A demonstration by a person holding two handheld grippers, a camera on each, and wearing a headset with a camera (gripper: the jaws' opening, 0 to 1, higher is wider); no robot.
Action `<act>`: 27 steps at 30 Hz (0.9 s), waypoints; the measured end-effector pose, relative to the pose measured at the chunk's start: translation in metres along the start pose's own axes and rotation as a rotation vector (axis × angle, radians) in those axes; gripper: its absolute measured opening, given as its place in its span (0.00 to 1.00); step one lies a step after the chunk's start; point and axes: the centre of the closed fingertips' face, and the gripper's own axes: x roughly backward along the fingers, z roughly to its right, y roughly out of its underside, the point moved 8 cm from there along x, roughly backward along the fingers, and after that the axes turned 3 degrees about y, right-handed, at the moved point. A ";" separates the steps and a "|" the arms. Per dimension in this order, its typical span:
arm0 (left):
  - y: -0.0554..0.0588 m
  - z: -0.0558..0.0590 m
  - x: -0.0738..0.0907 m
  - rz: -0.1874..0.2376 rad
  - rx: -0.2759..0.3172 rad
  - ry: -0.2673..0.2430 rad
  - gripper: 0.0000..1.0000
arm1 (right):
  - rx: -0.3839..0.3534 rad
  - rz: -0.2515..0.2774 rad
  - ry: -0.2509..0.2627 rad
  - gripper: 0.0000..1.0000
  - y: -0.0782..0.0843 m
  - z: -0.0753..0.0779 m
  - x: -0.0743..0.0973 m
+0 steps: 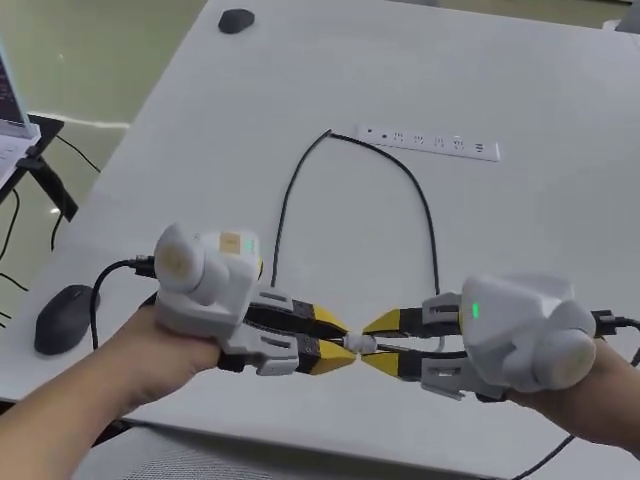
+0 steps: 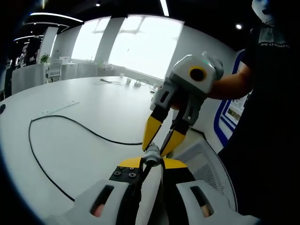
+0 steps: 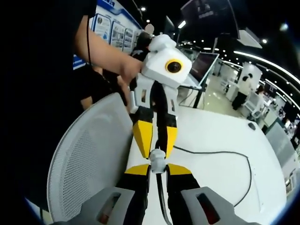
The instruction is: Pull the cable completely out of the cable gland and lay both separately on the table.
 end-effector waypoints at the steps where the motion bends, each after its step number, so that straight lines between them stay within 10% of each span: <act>1: 0.000 0.000 0.000 -0.001 -0.005 0.000 0.15 | 0.000 0.004 0.003 0.10 -0.001 0.000 0.001; 11: -0.002 -0.002 0.002 0.008 -0.062 -0.024 0.15 | -0.193 -0.003 0.102 0.18 0.006 0.008 0.022; 27: -0.013 -0.007 0.004 0.026 -0.097 -0.070 0.15 | -0.138 -0.114 0.341 0.08 0.007 -0.002 0.011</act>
